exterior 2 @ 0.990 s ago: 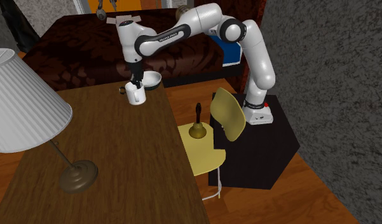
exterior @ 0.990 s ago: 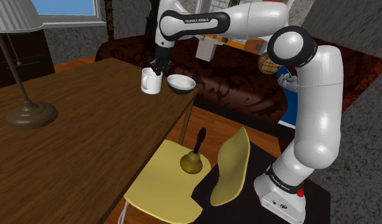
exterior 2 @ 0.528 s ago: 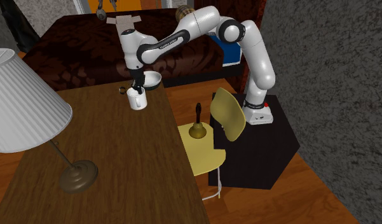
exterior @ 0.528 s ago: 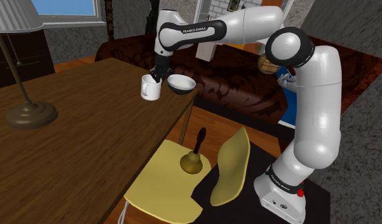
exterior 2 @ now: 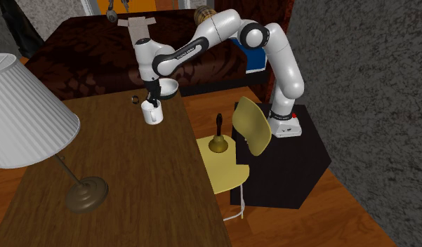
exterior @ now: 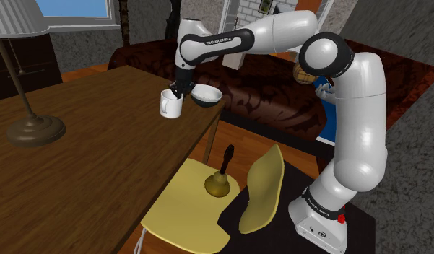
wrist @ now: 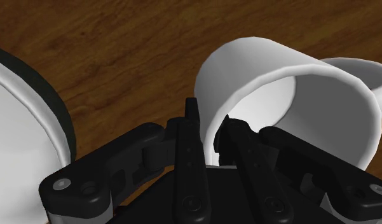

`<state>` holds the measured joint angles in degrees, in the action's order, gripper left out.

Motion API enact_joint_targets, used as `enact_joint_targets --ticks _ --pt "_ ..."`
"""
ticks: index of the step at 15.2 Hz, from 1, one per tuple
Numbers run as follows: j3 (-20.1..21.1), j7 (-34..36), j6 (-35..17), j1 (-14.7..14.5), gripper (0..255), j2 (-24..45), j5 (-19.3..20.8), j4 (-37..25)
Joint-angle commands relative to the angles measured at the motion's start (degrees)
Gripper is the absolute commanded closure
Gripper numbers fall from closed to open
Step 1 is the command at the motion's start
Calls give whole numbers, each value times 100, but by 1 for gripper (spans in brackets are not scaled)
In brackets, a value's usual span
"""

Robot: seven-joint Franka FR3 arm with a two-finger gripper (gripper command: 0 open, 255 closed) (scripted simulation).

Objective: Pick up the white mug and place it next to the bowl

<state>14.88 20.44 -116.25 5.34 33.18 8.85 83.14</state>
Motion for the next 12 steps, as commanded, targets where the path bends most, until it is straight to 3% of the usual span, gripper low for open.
enact_joint_targets --ticks 1,3,4,9,12 --pt "0 0 -5 0 255 0 0 0" --pt "0 0 -5 0 255 0 0 0" --pt "0 0 -5 0 0 -1 0 1" --pt "0 0 -5 0 0 0 0 1" --pt "33 -38 470 3 0 -182 -56 -298"
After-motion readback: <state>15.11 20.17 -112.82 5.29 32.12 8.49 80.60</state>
